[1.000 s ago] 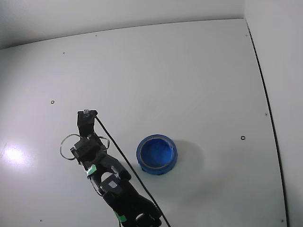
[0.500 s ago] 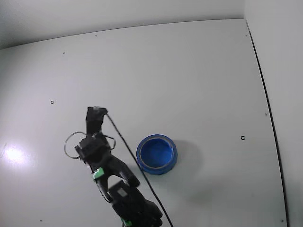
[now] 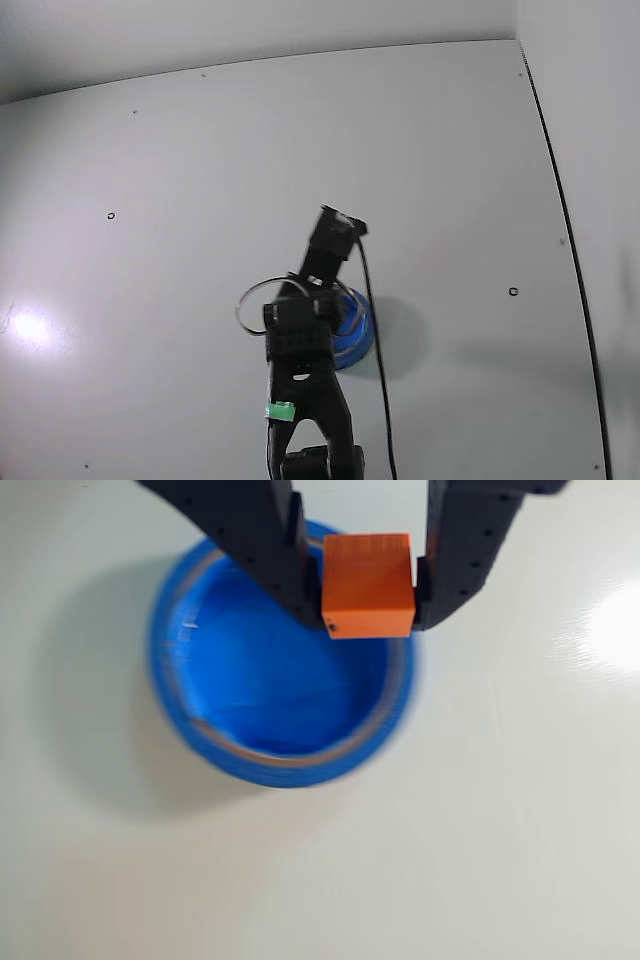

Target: Grasp a block and put it in the bin.

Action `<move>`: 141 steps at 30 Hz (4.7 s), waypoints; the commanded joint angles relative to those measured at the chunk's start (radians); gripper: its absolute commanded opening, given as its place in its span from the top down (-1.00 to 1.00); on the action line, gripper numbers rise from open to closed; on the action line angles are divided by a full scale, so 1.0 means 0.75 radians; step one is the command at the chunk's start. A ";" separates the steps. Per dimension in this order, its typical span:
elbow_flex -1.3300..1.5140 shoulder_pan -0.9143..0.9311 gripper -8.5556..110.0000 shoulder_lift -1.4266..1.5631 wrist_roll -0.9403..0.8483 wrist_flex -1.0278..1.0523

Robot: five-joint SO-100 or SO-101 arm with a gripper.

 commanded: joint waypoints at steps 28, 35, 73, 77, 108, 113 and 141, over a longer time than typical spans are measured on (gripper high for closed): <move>0.061 0.198 0.88 0.603 0.362 -0.022; 0.086 0.301 0.76 1.203 0.937 -0.012; 0.949 0.098 0.86 1.466 1.051 0.462; 0.949 0.098 0.86 1.466 1.049 0.462; 0.945 0.115 0.86 1.466 1.068 0.462; 0.945 0.115 0.86 1.466 1.068 0.462; 0.945 0.115 0.86 1.466 1.068 0.462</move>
